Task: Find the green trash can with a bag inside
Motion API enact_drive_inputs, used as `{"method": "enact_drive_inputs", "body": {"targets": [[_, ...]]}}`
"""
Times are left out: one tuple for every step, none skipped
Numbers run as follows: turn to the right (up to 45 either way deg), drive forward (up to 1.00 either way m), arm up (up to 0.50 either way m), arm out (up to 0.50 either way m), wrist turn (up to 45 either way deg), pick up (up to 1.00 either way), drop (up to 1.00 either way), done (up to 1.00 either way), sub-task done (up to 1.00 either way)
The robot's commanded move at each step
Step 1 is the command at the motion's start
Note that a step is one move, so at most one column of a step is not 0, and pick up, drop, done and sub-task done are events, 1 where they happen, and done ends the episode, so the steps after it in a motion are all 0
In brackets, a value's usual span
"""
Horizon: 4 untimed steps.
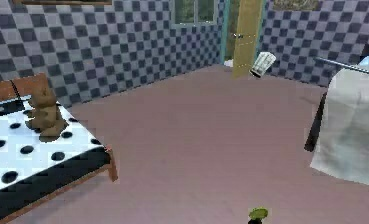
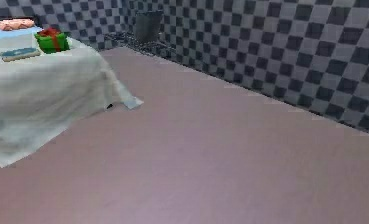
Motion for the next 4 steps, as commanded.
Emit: {"method": "enact_drive_inputs", "body": {"targets": [[0.0,0.80,0.00,0.00,0.0,0.00,0.00,0.00,0.00],[15.0,0.00,0.00,0.00,0.0,0.00,0.00,0.00,0.00],[0.0,0.60,0.00,0.00,0.0,0.00,0.00,0.00,0.00],[12.0,0.00,0.00,0.00,0.0,0.00,0.00,0.00,0.00]]}}
